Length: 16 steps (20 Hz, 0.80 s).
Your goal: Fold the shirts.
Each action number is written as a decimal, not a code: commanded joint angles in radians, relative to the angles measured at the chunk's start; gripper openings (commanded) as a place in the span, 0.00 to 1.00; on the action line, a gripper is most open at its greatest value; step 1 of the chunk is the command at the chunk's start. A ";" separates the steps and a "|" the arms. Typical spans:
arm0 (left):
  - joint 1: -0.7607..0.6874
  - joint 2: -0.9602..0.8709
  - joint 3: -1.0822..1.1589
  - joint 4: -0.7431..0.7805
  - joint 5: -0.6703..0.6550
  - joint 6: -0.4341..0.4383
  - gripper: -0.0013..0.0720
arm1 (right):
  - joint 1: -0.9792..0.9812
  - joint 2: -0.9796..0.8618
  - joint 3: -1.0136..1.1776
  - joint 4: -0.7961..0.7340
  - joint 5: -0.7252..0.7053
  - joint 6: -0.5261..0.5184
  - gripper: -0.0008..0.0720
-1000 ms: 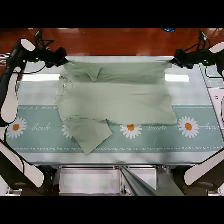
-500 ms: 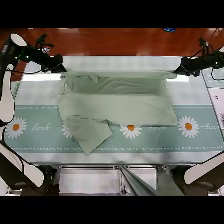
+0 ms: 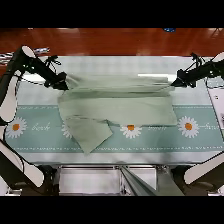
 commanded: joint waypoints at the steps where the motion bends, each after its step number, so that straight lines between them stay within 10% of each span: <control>1: 0.002 -0.001 -0.026 0.000 -0.018 -0.020 0.70 | -0.002 0.009 -0.018 0.002 -0.011 0.024 0.58; 7: 0.079 0.183 -0.129 0.072 -0.058 -0.063 0.71 | -0.116 0.208 -0.072 -0.065 0.081 0.031 0.57; 16: 0.362 0.809 -1.161 -0.239 0.369 0.045 0.71 | -0.333 0.802 -0.950 0.095 -0.259 -0.074 0.57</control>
